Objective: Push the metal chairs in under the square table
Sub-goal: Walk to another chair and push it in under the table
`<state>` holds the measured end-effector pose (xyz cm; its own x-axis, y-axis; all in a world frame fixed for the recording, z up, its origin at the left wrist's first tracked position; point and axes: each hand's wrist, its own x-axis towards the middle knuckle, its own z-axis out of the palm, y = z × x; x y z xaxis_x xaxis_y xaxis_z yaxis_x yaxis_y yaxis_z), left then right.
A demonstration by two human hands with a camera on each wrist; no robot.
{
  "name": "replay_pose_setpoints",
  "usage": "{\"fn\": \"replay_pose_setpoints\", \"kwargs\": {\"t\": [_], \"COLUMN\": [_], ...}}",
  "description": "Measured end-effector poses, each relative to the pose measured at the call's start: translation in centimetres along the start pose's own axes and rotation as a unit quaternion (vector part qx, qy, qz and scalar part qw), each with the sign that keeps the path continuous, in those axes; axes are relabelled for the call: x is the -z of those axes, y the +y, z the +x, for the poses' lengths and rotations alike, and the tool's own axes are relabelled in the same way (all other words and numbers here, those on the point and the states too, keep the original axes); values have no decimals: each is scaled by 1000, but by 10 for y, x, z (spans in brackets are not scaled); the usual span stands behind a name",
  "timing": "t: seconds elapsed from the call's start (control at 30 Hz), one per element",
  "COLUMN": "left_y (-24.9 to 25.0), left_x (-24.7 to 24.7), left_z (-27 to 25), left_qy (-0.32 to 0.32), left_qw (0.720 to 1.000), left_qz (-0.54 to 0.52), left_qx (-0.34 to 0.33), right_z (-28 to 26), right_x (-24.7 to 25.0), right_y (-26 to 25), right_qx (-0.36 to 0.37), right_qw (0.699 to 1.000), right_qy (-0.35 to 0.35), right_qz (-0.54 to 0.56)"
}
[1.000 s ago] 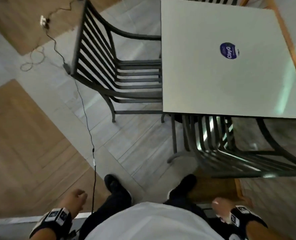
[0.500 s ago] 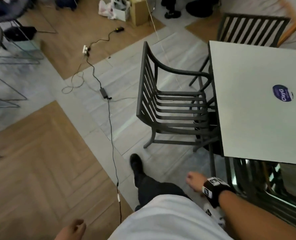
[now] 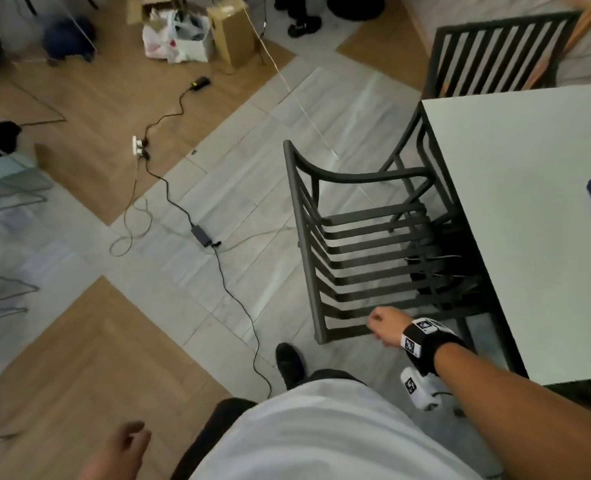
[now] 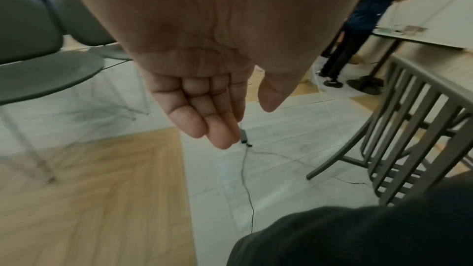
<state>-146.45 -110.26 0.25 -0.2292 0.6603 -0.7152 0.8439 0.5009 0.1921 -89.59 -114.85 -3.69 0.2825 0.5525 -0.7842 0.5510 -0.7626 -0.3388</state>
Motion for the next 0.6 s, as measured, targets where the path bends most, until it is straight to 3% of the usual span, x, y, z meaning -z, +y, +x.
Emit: {"fn": "replay_pose_setpoints", "kwargs": {"t": [0.03, 0.17, 0.33, 0.6], "left_y": [37, 137, 261, 422], "left_x": [9, 65, 90, 100], "left_z": [11, 63, 118, 223], "left_qy": [22, -36, -78, -174], "left_qw": [1000, 985, 951, 834], "left_qz": [11, 116, 196, 361], "left_qx": [-18, -124, -225, -380], "right_z": [3, 10, 5, -17], "right_x": [3, 14, 6, -27], "right_y": [-7, -30, -55, -108], "right_qx": [-4, -15, -57, -206], "right_qw": [1000, 1000, 997, 969], "right_qy": [0, 19, 45, 89], "right_qz": [1, -4, 22, 105]}}
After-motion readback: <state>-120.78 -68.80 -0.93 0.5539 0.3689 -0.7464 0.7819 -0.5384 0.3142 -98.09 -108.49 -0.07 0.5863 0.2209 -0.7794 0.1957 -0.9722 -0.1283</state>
